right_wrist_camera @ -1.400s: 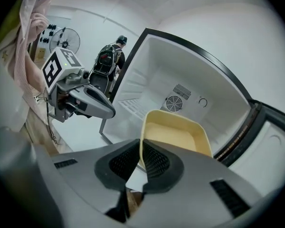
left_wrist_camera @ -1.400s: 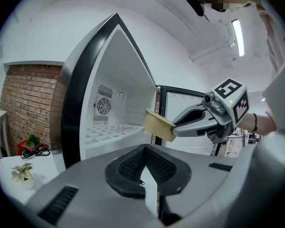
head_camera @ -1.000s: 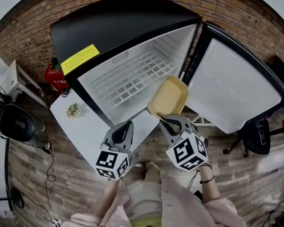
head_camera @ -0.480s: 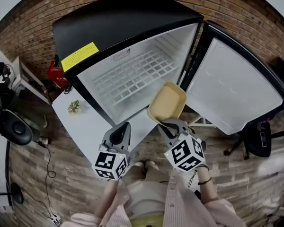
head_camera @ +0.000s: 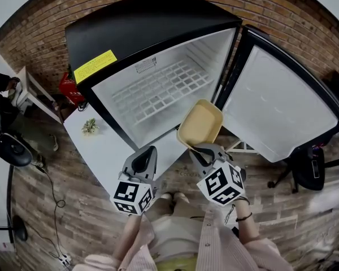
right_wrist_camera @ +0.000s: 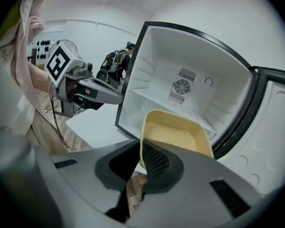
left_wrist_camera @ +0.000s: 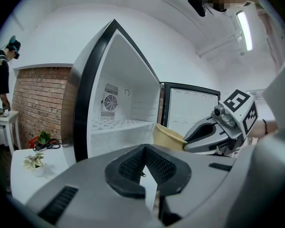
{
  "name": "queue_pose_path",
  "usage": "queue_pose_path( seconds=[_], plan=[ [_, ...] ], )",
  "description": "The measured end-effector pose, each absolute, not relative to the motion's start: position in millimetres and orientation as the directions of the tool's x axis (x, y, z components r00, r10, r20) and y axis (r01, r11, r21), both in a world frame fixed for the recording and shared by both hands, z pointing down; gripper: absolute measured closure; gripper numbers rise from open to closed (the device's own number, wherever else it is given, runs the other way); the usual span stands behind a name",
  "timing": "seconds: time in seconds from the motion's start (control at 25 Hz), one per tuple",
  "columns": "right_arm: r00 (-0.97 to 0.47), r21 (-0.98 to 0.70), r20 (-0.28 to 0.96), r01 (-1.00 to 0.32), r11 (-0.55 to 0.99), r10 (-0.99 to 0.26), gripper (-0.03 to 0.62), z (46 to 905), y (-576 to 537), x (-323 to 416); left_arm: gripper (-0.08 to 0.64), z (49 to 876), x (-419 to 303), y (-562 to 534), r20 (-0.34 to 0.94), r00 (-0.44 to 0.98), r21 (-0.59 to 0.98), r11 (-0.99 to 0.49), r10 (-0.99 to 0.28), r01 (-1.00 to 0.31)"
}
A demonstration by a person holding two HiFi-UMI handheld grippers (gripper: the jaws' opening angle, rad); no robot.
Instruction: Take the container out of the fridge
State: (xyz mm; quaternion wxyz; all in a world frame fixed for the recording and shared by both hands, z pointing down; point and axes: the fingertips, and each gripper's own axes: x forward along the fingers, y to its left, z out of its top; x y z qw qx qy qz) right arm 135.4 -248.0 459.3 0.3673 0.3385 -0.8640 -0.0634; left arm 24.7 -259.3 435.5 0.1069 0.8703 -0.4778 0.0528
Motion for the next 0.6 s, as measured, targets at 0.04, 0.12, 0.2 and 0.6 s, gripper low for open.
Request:
queue_pose_path(
  seconds=[0.04, 0.12, 0.2, 0.6],
  plan=[
    [-0.501, 0.359, 0.591, -0.539, 0.762, -0.632, 0.571, 459.1, -247.9, 136.0, 0.568, 434.9, 24.9, -259.2, 0.193, 0.537, 0.135, -0.52, -0.821, -0.843],
    [-0.501, 0.361, 0.589, -0.539, 0.761, -0.634, 0.571, 459.0, -247.5, 137.0, 0.568, 433.7, 25.3, -259.0, 0.19, 0.535, 0.13, -0.519, -0.823, -0.845],
    [-0.5, 0.364, 0.588, -0.538, 0.76, -0.636, 0.571, 459.7, -247.6, 137.6, 0.568, 432.6, 25.5, -259.2, 0.188, 0.534, 0.126, -0.519, -0.824, -0.845],
    [-0.502, 0.379, 0.584, -0.527, 0.761, -0.638, 0.571, 457.6, -249.2, 134.8, 0.568, 430.2, 24.7, -259.0, 0.182, 0.527, 0.126, -0.512, -0.83, -0.85]
  ],
)
